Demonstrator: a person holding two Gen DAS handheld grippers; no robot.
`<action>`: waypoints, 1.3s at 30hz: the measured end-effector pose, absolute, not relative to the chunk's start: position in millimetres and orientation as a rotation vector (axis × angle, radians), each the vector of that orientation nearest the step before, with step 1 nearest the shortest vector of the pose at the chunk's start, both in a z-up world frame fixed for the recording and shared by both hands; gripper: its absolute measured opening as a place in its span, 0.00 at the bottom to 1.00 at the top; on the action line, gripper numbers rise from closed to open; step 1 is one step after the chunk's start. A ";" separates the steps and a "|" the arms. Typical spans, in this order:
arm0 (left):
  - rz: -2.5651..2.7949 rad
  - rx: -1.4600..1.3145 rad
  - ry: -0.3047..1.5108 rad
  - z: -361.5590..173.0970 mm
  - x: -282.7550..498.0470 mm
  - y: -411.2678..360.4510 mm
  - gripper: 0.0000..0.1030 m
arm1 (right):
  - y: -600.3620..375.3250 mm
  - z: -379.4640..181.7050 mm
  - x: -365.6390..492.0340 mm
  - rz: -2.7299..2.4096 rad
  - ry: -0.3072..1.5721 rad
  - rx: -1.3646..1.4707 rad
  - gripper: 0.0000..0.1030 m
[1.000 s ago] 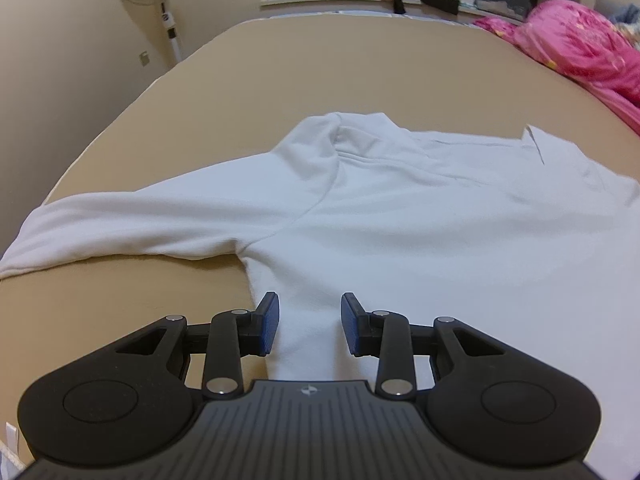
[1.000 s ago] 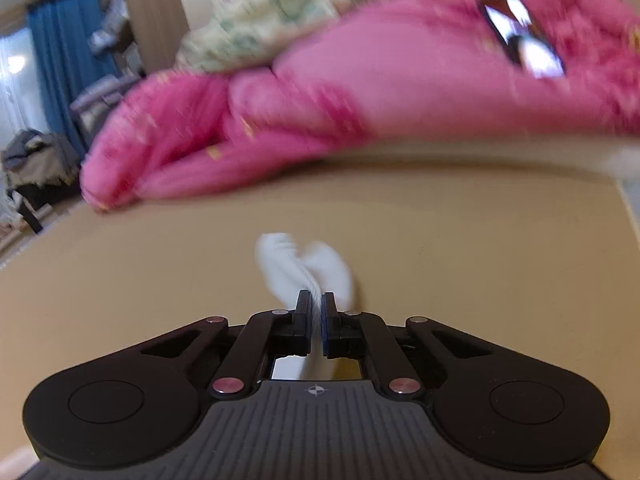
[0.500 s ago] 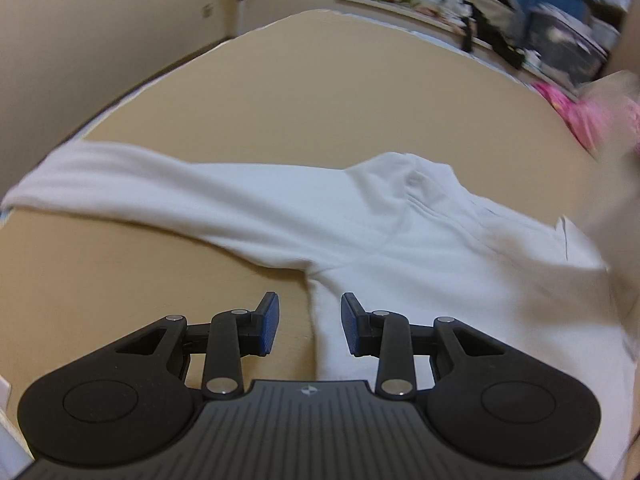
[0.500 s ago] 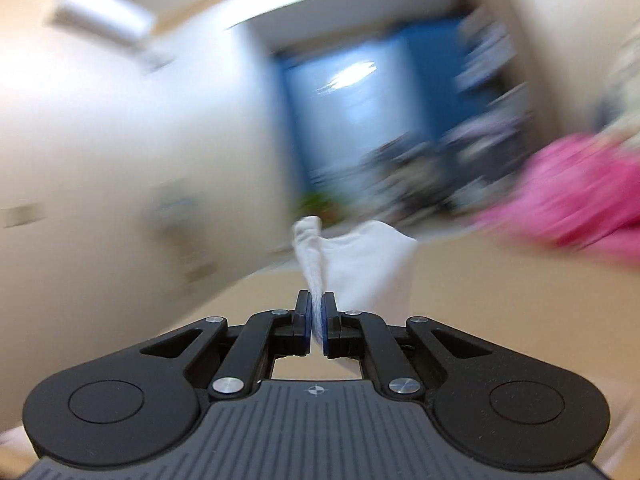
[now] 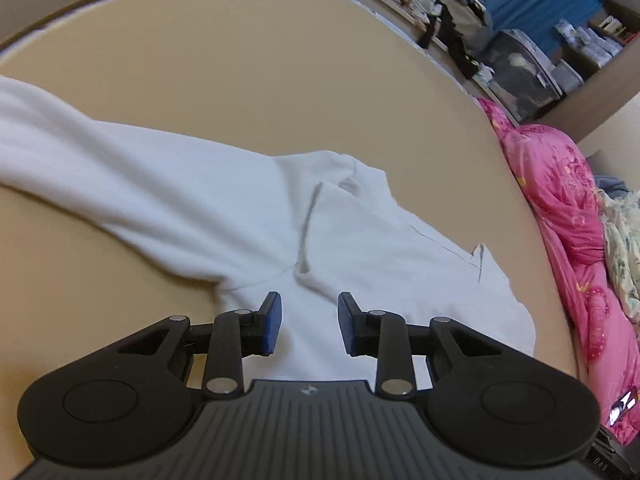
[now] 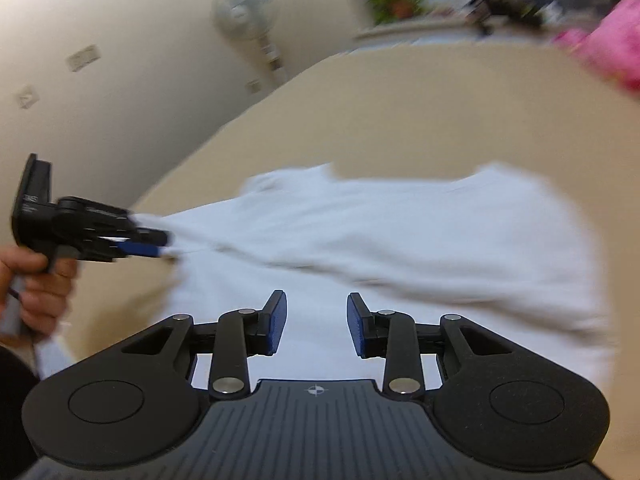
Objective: Fold small clothes
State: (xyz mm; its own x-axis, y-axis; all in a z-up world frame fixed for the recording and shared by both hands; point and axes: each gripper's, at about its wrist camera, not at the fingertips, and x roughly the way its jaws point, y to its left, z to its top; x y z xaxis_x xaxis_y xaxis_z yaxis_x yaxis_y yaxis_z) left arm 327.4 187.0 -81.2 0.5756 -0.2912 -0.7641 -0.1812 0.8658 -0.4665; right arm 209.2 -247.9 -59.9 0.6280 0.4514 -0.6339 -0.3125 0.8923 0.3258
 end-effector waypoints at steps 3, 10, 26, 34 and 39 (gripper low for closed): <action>-0.062 -0.552 1.003 -98.3 346.7 180.8 0.37 | -297.8 -69.9 201.9 0.303 0.752 0.278 0.35; -0.039 -0.511 1.003 -126.2 376.0 164.0 0.05 | -341.0 -104.3 207.6 0.063 0.755 0.506 0.38; 0.149 -0.195 0.750 -40.0 327.6 169.8 0.19 | -340.6 -126.7 283.4 -0.056 0.674 0.507 0.40; 0.102 -0.131 0.766 -57.6 341.9 149.7 0.19 | -336.3 -160.2 337.5 -0.070 0.874 0.643 0.39; 0.067 -0.098 0.771 -65.3 350.4 138.8 0.19 | -342.5 -156.1 345.1 -0.106 0.815 0.658 0.06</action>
